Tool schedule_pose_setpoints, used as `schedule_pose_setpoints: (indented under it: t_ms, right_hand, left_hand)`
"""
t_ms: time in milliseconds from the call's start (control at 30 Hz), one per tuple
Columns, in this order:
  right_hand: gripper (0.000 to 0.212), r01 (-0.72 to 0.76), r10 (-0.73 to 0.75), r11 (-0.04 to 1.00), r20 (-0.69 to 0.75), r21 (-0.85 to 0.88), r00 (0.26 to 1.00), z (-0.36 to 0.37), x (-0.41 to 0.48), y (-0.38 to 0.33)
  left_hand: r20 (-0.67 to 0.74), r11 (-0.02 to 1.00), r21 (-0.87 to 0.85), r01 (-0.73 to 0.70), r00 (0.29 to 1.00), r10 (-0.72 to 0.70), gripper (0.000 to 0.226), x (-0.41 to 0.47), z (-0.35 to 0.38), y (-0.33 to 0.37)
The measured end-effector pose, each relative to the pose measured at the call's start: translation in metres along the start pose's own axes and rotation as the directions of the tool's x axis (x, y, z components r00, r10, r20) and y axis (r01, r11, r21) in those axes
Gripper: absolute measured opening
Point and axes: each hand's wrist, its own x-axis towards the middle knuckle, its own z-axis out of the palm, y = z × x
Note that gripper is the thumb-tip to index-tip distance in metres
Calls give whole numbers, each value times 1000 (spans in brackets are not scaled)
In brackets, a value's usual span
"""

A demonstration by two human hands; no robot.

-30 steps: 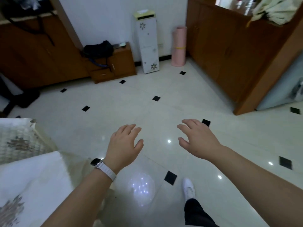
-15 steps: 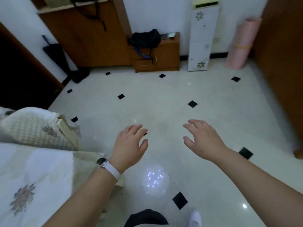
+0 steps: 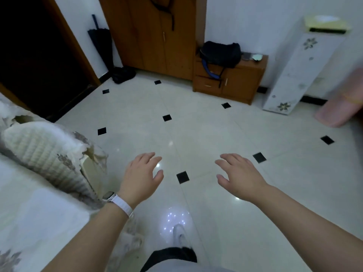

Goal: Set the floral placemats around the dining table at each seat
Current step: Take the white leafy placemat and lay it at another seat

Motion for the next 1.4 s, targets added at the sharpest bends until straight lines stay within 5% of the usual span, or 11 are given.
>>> schedule_pose_setpoints:
  t_ms: [533, 1133, 1400]
  right_hand:
    - [45, 214, -213, 977, -40, 20, 976, -45, 304, -59]
    - [43, 536, -539, 833, -15, 137, 842, -74, 666, -50]
    - [41, 650, -664, 733, -2, 201, 748, -71, 738, -102]
  left_hand:
    - [-118, 982, -21, 188, 975, -189, 56, 176, -53, -147]
    - [-216, 848, 130, 513, 850, -481, 52, 396, -77, -232]
    - [-288, 775, 121, 621, 769, -571, 49, 424, -93, -267]
